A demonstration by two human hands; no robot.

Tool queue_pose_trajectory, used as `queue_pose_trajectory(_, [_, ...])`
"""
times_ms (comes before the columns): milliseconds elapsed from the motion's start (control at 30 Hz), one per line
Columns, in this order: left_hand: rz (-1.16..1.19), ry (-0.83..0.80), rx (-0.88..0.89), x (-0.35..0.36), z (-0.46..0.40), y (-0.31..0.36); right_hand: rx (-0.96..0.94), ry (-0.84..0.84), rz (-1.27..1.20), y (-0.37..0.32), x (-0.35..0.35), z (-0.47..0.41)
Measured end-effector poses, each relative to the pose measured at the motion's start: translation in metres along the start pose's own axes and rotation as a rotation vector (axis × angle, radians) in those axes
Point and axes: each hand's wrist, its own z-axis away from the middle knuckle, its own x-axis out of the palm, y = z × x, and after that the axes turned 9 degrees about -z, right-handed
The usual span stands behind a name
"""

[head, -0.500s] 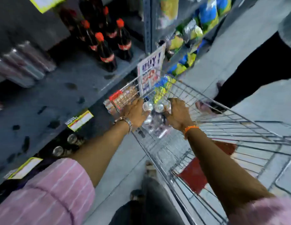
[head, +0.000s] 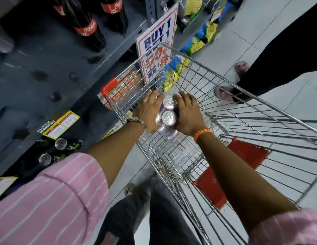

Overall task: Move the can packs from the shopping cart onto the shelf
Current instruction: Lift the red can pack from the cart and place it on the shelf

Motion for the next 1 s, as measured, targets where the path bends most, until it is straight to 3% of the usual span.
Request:
queue_pose_trajectory(133, [0.045, 0.056, -0.021, 0.002, -0.004, -0.001, -0.020, 0.062, 0.014, 0.000, -0.002, -0.004])
queue_pose_trajectory(433, [0.239, 0.017, -0.079, -0.079, 0.021, -0.010, -0.021, -0.013, 0.009, -0.049, -0.066, -0.006])
queue_pose_trajectory(733, [0.359, 0.192, -0.217, -0.185, 0.113, -0.063, -0.306, -0.084, 0.179, -0.167, -0.152, 0.001])
queue_pose_trajectory(1000, [0.428, 0.383, -0.492, -0.224, 0.224, -0.144, -0.550, -0.193, 0.268, -0.319, -0.156, 0.006])
